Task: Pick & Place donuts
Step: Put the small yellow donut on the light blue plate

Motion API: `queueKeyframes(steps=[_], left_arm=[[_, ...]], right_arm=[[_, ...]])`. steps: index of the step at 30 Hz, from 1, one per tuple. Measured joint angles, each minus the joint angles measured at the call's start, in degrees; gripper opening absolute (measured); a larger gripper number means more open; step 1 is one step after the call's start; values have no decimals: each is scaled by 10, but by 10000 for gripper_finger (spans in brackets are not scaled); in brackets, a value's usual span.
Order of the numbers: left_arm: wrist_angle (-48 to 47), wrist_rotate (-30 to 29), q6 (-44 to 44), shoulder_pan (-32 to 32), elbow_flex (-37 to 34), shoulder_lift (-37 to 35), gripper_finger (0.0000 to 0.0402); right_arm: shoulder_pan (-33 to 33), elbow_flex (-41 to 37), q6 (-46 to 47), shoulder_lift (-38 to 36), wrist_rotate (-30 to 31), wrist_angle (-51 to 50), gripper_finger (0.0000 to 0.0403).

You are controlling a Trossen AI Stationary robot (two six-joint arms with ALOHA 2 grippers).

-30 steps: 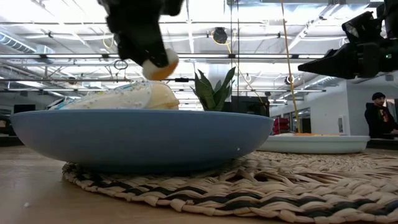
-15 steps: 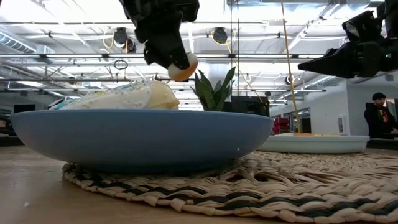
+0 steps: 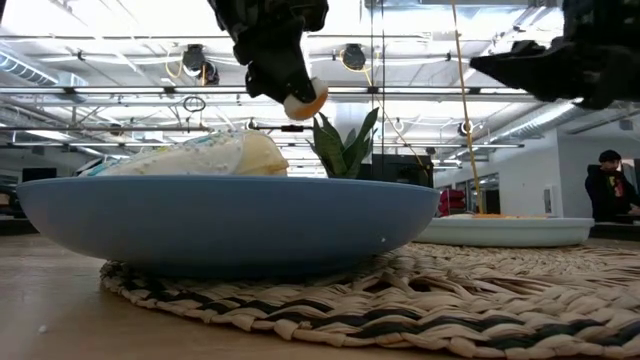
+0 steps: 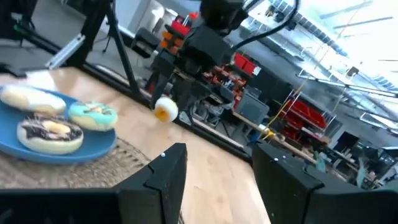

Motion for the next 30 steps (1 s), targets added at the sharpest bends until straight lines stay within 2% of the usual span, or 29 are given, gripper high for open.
queueKeyframes(steps=[3,5,12,17,20,23,30], left_arm=[[-12,4,2,8,0,0,149],[-17,7,8,14,0,0,149],[-33,19,45,26,0,0,149],[-35,55,78,24,0,0,149],[-52,74,79,24,0,0,149],[-59,73,90,25,0,0,149],[-55,74,126,38,0,0,149]], right_arm=[[2,26,-17,105,0,70,167],[11,53,-40,184,3,70,167],[46,255,-176,479,127,76,167],[50,375,-253,630,139,85,167],[49,410,-306,680,180,106,167],[48,426,-330,700,193,163,167],[55,425,-296,707,114,191,167]])
